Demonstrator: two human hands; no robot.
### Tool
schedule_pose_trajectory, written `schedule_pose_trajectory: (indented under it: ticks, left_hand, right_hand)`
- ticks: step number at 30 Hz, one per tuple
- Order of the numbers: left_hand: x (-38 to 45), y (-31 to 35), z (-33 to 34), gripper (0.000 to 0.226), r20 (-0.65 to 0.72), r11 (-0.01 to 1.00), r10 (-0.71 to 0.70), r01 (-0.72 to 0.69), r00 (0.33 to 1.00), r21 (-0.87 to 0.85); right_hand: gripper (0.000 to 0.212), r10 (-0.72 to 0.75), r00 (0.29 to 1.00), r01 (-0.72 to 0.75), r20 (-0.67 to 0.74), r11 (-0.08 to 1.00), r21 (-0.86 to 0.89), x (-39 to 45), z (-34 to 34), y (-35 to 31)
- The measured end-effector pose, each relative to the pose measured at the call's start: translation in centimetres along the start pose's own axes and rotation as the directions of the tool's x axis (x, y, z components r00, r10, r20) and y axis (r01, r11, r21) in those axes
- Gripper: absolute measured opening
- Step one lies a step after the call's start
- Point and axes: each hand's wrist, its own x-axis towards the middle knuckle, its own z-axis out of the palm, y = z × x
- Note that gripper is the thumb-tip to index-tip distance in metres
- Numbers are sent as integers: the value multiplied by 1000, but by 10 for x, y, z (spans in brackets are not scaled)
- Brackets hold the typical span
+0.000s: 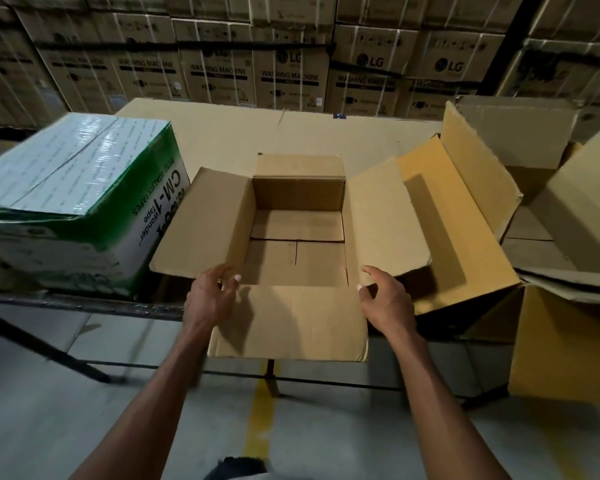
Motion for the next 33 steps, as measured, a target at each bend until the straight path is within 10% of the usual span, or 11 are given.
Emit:
schedule_pose_trajectory:
  ticks: [18,25,33]
  left_hand:
    - [-7,-21,-31,54,32,938,19,-7,999,-346]
    - [0,-8,-51,54,-92,936,143,-165,985,-310]
    - [37,23,-79,41,-77,935,342,-348,937,-76]
  right_hand:
    - [53,-56,979,113,-195,949,293,-1,-8,-8]
    - [53,-222,936,254,-272,963,88,21,-42,-20]
    - [49,-218,975,210,-43,969,-133,72,-78,-37]
